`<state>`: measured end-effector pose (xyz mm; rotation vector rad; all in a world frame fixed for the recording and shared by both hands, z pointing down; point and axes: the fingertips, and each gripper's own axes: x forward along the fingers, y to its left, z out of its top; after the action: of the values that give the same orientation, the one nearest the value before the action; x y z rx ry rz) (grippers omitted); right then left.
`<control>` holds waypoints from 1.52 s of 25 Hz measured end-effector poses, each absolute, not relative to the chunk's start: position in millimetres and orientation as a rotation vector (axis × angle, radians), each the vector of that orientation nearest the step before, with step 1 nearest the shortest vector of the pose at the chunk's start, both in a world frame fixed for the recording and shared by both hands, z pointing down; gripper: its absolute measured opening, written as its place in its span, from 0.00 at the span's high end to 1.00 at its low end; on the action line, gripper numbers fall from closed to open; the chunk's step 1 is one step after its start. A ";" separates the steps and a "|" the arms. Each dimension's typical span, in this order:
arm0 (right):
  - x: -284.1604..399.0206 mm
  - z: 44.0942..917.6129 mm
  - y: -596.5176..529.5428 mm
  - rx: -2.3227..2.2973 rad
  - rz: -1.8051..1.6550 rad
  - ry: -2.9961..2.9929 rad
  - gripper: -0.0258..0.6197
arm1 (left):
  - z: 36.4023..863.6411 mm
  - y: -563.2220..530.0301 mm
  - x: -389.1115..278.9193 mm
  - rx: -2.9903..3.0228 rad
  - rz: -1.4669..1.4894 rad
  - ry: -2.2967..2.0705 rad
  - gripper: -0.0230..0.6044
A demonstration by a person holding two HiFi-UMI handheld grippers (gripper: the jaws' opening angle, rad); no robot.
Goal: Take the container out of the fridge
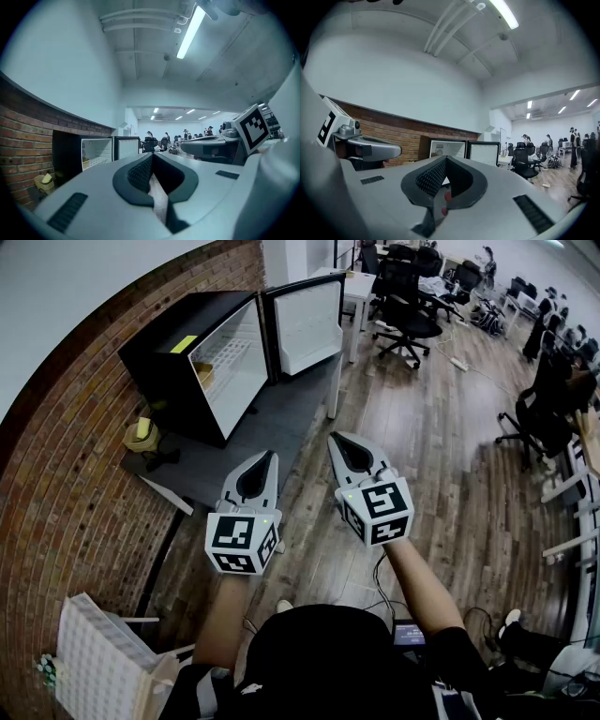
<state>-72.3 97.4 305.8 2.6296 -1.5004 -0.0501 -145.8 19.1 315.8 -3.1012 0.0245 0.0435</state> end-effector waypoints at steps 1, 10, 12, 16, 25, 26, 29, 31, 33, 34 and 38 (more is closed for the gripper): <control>-70.9 309.0 101.0 2.631 -0.036 -1.508 0.90 | 316.4 23.3 -145.0 -3.101 0.043 0.023 0.94; -62.3 326.7 134.5 2.593 0.015 -1.575 0.90 | 327.1 61.3 -129.7 -3.097 0.020 0.025 0.94; -61.7 330.4 141.1 2.570 0.011 -1.597 0.90 | 330.9 69.4 -126.8 -3.102 0.021 0.035 0.94; -57.8 343.2 153.4 2.542 0.025 -1.613 0.90 | 337.6 83.8 -124.0 -3.110 0.020 0.048 0.94; -43.4 344.5 155.2 2.544 0.016 -1.627 0.90 | 330.5 85.6 -107.6 -3.114 0.057 0.060 0.94; -40.3 344.1 153.7 2.545 0.016 -1.628 0.90 | 330.2 83.6 -104.6 -3.114 0.059 0.064 0.94; -33.5 345.7 147.4 2.526 0.015 -1.647 0.90 | 332.1 78.4 -95.1 -3.123 0.058 0.075 0.94; -25.0 345.5 142.9 2.514 0.011 -1.653 0.90 | 332.4 76.9 -84.6 -3.126 0.063 0.066 0.94; -14.4 344.5 134.9 2.513 0.003 -1.656 0.90 | 333.6 70.5 -73.1 -3.123 0.061 0.064 0.94; -8.8 343.8 130.2 2.511 -0.001 -1.660 0.90 | 333.7 65.4 -67.3 -3.127 0.062 0.071 0.94; 20.1 342.2 111.4 2.503 -0.010 -1.675 0.90 | 327.4 43.5 -43.4 -3.173 0.107 0.102 0.94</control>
<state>20.1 111.4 342.2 2.5027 -1.6749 -0.0101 -43.4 43.5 327.4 -3.1732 0.1025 0.1073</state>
